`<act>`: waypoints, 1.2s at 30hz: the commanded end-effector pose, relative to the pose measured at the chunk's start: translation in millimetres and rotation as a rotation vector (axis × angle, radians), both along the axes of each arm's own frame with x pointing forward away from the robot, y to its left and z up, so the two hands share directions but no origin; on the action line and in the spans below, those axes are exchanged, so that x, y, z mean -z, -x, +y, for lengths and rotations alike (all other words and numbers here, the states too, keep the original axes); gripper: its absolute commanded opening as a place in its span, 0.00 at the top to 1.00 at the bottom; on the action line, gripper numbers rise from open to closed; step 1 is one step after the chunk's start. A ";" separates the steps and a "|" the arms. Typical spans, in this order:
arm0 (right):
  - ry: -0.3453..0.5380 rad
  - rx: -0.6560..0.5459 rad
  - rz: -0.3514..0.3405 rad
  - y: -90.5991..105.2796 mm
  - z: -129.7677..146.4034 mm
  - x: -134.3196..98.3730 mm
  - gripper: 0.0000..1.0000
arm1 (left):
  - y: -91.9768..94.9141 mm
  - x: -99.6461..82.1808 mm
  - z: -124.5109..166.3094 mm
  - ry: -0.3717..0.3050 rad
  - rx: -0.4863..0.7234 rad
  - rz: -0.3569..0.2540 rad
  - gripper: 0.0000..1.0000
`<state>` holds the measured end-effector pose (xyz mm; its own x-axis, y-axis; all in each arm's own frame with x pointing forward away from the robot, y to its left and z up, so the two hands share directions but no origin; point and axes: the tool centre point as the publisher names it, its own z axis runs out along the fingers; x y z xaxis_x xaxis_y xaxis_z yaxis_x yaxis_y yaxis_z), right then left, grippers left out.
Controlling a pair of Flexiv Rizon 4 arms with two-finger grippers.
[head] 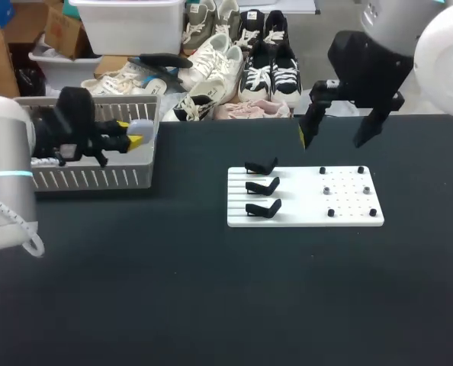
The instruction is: Pick up each earbud case from the left stands, insert the matching earbuds, close the lid, and place the case in the box.
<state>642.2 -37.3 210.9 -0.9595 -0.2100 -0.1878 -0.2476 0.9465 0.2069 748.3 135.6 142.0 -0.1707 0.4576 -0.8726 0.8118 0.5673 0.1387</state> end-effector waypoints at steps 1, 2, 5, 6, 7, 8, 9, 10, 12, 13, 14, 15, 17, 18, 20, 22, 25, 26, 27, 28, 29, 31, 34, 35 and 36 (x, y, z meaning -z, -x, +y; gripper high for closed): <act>0.000 0.002 -0.002 1.3 -0.3 0.3 0.00 | -7.7 -5.8 23.9 -0.073 -0.171 -0.062 1.00; 0.000 0.002 -0.002 1.3 -0.3 0.3 0.00 | -12.7 -5.4 32.3 -0.080 -0.184 -0.055 1.00; 0.000 0.002 -0.002 1.3 -0.3 0.3 0.00 | -32.1 -4.7 52.4 -0.095 -0.197 -0.044 1.00; 0.000 0.002 -0.002 1.3 -0.3 0.3 0.00 | -38.5 -4.9 56.0 -0.097 -0.199 -0.042 1.00; 0.000 0.002 -0.002 1.3 -0.3 0.3 0.00 | -46.2 -4.6 59.4 -0.103 -0.200 -0.038 1.00; 0.000 0.002 -0.002 1.3 -0.3 0.3 0.00 | -54.4 -3.4 63.0 -0.113 -0.197 -0.029 1.00; 0.000 0.002 -0.002 1.3 -0.3 0.3 0.00 | -61.9 -1.7 66.2 -0.117 -0.194 -0.023 1.00; 0.000 0.002 -0.002 1.3 -0.3 0.3 0.00 | -70.2 0.8 69.9 -0.119 -0.186 -0.012 1.00; 0.000 0.002 -0.002 1.3 -0.3 0.3 0.00 | -85.0 5.5 76.0 -0.117 -0.180 0.007 1.00; 0.000 0.002 -0.002 1.3 -0.3 0.3 0.00 | -91.0 7.1 77.6 -0.118 -0.171 0.016 1.00; 0.000 0.002 -0.002 1.3 -0.3 0.3 0.00 | -97.8 8.7 78.9 -0.116 -0.164 0.025 1.00; 0.000 0.002 -0.002 1.3 -0.3 0.3 0.00 | -103.8 9.4 79.9 -0.111 -0.159 0.032 1.00; 0.000 0.002 -0.002 1.3 -0.3 0.3 0.00 | -115.1 12.2 82.7 -0.104 -0.149 0.045 1.00; 0.000 0.002 -0.002 1.3 -0.3 0.3 0.00 | -120.2 13.1 84.1 -0.101 -0.148 0.046 1.00; 0.000 0.002 -0.002 1.3 -0.3 0.3 0.00 | -127.3 14.4 85.8 -0.107 -0.146 0.046 1.00; 0.000 0.002 -0.002 1.3 -0.3 0.3 0.00 | -132.0 15.8 85.7 -0.106 -0.132 0.042 0.77; 0.000 0.002 -0.002 1.3 -0.3 0.3 0.00 | -134.5 17.7 86.0 -0.109 -0.126 0.045 0.29; 0.000 0.002 -0.002 1.3 -0.3 0.3 0.00 | -134.7 17.8 86.0 -0.107 -0.124 0.044 0.00; 0.000 0.002 -0.002 1.3 -0.3 0.3 0.00 | -134.8 17.9 86.2 -0.105 -0.121 0.040 0.00; 0.000 0.002 -0.002 1.3 -0.3 0.3 0.00 | -133.5 16.5 86.8 -0.104 -0.118 0.034 0.00; 0.000 0.002 -0.002 1.3 -0.3 0.3 0.00 | -131.2 14.9 87.4 -0.102 -0.116 0.027 0.00; 0.000 0.002 -0.002 1.3 -0.3 0.3 0.00 | -121.6 8.9 85.2 -0.100 -0.112 0.013 0.00; 0.000 0.002 -0.002 1.3 -0.3 0.3 0.00 | -110.3 1.0 87.3 -0.075 -0.101 -0.023 0.00; 0.000 0.002 -0.002 1.3 -0.3 0.3 0.00 | -102.6 -4.2 83.3 -0.069 -0.092 -0.033 0.00; 0.000 0.002 -0.002 1.3 -0.3 0.3 0.00 | -97.3 -7.4 81.5 -0.048 -0.080 -0.043 0.00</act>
